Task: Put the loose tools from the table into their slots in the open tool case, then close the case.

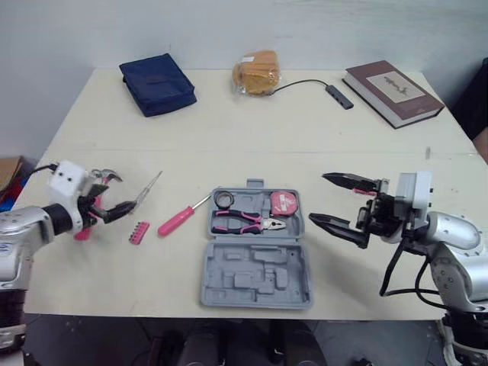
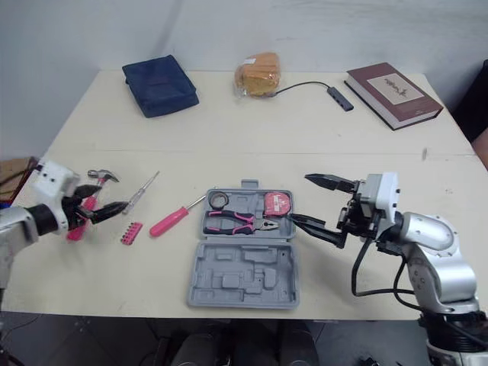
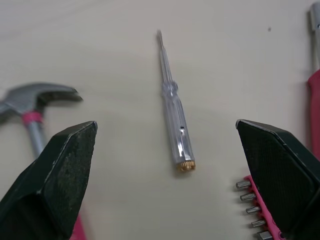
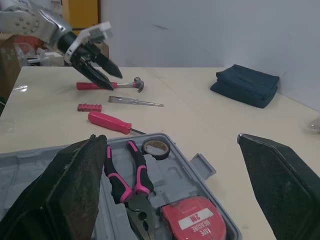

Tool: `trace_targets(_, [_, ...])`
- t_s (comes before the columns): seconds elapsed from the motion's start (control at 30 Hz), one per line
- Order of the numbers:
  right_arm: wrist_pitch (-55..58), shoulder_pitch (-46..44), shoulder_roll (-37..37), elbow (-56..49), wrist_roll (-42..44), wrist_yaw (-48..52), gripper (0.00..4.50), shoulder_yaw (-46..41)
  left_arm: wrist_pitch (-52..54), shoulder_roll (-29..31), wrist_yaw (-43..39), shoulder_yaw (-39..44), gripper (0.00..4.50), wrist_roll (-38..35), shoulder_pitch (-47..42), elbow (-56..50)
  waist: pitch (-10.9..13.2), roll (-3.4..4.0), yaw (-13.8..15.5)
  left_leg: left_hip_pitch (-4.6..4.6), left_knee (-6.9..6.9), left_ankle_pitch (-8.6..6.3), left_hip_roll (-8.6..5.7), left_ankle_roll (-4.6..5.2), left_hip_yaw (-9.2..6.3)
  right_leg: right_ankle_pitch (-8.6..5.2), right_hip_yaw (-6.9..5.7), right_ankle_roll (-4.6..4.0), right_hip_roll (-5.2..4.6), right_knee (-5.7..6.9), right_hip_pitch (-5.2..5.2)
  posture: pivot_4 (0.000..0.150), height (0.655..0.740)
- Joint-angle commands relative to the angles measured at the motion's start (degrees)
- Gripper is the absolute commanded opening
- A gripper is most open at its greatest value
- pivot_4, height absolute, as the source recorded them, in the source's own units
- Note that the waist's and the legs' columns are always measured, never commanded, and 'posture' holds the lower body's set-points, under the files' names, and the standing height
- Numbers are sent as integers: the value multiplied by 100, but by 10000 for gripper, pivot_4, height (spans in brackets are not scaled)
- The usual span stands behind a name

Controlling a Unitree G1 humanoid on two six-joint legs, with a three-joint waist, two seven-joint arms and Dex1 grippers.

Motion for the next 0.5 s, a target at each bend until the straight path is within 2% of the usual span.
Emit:
trace_targets(0.03, [-156,-73,52,-189,-59,-2,43528,-4,-21,-111,170,-164,45000,263,-418,378,-1,-3,15,0,3,0,1,0,0,0,0,0,2,0,0,1500,7400])
trace_targets(0.13, [-187,-50,105,-179,-128,-16,43528,23,-51,-276,111,-397,45000,400,-649,687,-3,-8,21,1,7,0,2,1,0,1,1,1,1,4,1,1500,7400])
trace_targets(0.23, [-216,40,130,-209,-161,-22,45000,37,-372,-547,96,-496,36679,507,-864,1028,-3,-9,26,4,9,0,1,2,1,1,4,2,-1,12,1,1500,7400])
trace_targets(0.5, [-295,308,77,-301,-240,-35,45000,-30,-350,-778,-170,-621,322,553,-916,1154,-5,-12,27,7,13,0,1,2,3,1,8,1,-1,18,2,1500,7400])
